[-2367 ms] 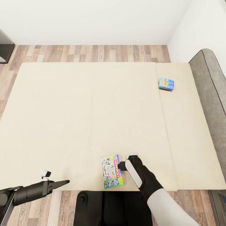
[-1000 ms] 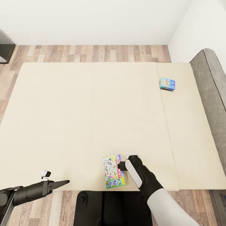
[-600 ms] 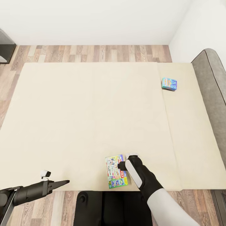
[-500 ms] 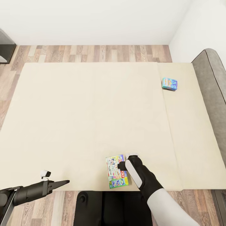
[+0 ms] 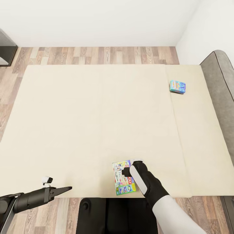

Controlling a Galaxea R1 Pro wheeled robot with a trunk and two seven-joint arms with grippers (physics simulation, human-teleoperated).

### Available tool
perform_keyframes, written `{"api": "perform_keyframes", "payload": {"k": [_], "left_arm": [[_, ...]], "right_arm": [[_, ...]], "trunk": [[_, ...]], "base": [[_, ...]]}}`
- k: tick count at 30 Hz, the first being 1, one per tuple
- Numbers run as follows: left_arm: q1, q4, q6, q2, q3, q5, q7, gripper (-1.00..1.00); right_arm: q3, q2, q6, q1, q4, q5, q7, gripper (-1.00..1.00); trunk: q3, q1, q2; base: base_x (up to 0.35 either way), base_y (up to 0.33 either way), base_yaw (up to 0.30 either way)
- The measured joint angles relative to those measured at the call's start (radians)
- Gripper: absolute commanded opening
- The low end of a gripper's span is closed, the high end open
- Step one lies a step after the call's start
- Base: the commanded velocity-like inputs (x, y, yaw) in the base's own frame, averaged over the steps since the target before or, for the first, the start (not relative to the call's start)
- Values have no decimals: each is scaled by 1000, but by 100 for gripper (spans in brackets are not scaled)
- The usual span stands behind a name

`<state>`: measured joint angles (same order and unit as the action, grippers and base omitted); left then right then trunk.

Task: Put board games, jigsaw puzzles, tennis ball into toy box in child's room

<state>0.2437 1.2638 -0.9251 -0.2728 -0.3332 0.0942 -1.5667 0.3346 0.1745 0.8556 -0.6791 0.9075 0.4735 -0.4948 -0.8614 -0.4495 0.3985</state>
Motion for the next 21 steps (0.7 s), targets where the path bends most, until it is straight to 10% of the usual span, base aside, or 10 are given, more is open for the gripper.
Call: {"api": "perform_keyframes", "payload": {"k": [21], "left_arm": [[0,0,0,0,0,0,0,100]], "right_arm": [[0,0,0,0,0,0,0,100]], "trunk": [[0,0,0]], "base": [[0,82,0]]}}
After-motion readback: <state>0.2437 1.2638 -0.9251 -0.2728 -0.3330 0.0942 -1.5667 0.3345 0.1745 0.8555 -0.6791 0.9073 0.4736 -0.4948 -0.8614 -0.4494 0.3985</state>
